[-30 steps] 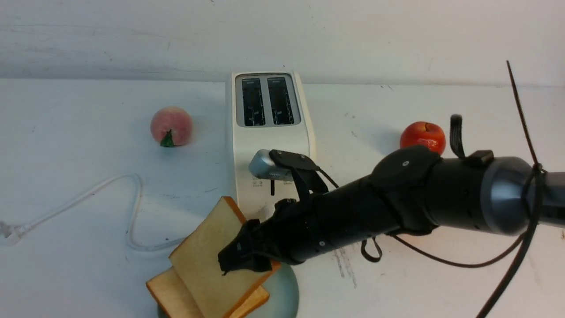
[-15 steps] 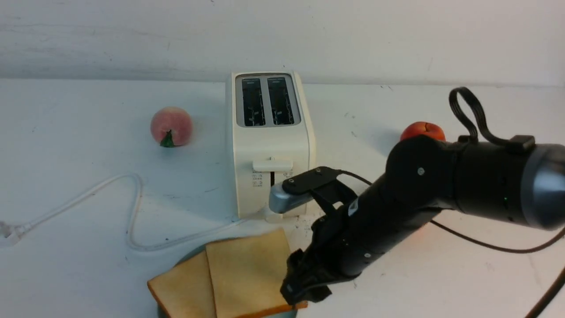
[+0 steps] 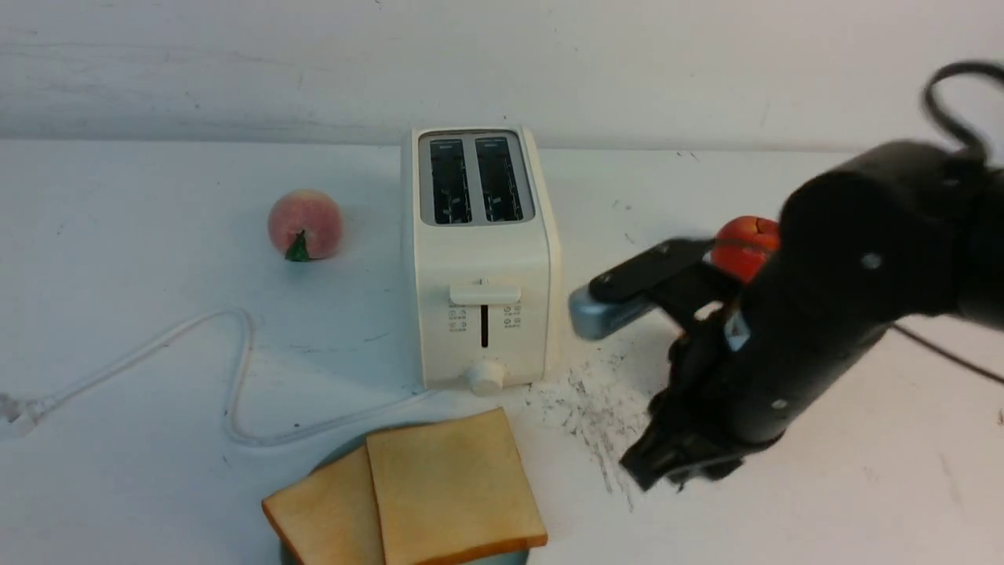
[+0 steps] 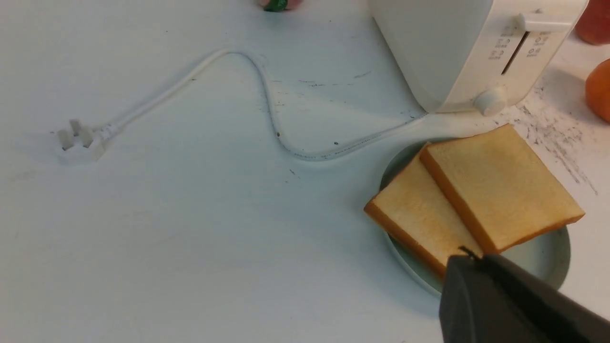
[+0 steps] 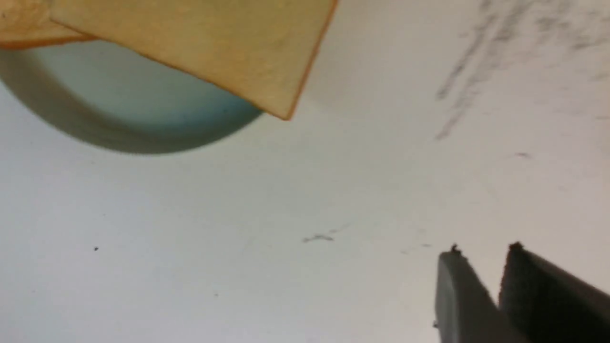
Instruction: Take toasted bread from bread machine on white table place on plate.
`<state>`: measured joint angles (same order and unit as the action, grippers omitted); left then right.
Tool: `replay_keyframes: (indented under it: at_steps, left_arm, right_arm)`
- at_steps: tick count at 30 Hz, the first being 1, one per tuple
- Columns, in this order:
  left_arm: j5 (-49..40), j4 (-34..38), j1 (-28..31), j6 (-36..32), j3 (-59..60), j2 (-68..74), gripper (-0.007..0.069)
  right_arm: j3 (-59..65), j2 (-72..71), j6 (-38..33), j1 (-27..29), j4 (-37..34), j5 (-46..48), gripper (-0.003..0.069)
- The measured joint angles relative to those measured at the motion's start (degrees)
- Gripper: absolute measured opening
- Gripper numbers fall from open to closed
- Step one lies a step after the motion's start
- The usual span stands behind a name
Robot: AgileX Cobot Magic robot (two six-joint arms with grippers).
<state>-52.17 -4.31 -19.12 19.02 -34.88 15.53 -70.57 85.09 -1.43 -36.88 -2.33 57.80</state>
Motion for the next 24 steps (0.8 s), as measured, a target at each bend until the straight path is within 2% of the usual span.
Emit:
replay_keyframes:
  at_steps: [1, 2, 4, 7, 8, 10, 11, 14, 19, 20, 21, 22, 24]
  left_arm:
    - [0.1, 0.0, 0.0, 0.0, 0.0, 0.0, -0.0013]
    - [0.8, 0.0, 0.0, 0.0, 0.0, 0.0, -0.0013]
    - [2.1, 0.1, 0.0, 0.0, 0.0, 0.0, -0.0013]
    - [4.1, 0.4, 0.0, 0.0, 0.1, 0.0, -0.0013]
    - [6.2, 0.9, 0.0, 0.0, 0.1, 0.0, -0.0013]
    - [8.6, 1.2, 0.0, 0.0, 0.1, 0.0, -0.0013]
    - [8.6, 1.3, 0.0, 0.0, 0.1, 0.0, -0.0013]
    - [13.0, 1.6, 0.0, 0.0, 0.1, 0.0, -0.0012]
    - [16.9, 1.9, 0.0, 0.0, 0.1, 0.0, -0.0012]
    - [16.9, 1.9, 0.0, 0.0, 0.1, 0.0, -0.0012]
    - [17.9, 2.2, 0.0, 0.0, 0.1, 0.0, -0.001]
    - [18.2, 2.2, 0.0, 0.0, 0.1, 0.0, -0.001]
    - [19.9, 2.7, 0.0, 0.0, 0.1, 0.0, -0.001]
  right_arm:
    - [-0.1, -0.6, 0.3, 0.0, 0.8, 0.1, 0.0062]
    - [-0.5, -5.6, 2.9, 0.0, 3.9, 0.4, 0.0001]
    - [-0.7, -12.6, 6.8, 0.0, 8.1, 0.2, -0.0017]
    - [-0.6, -19.8, 11.5, 0.0, 12.1, -0.3, -0.0017]
    - [0.1, -26.4, 15.9, 0.0, 15.2, -1.9, -0.0017]
    - [2.4, -33.8, 20.4, 0.1, 18.6, -4.6, -0.0016]
    - [2.7, -33.8, 20.4, 0.1, 18.9, -4.6, -0.0015]
    - [11.5, -48.5, 26.4, 0.1, 24.3, -11.7, -0.0011]
    - [29.1, -68.4, 30.7, 0.1, 33.3, -23.5, -0.0008]
    - [29.8, -68.4, 30.7, 0.1, 33.7, -23.5, -0.0008]
    - [35.1, -75.0, 33.8, 0.1, 37.4, -27.2, -0.0008]
    - [36.3, -75.7, 34.2, 0.1, 38.3, -27.5, -0.0008]
    - [41.7, -82.0, 39.2, 0.1, 42.9, -29.5, -0.0008]
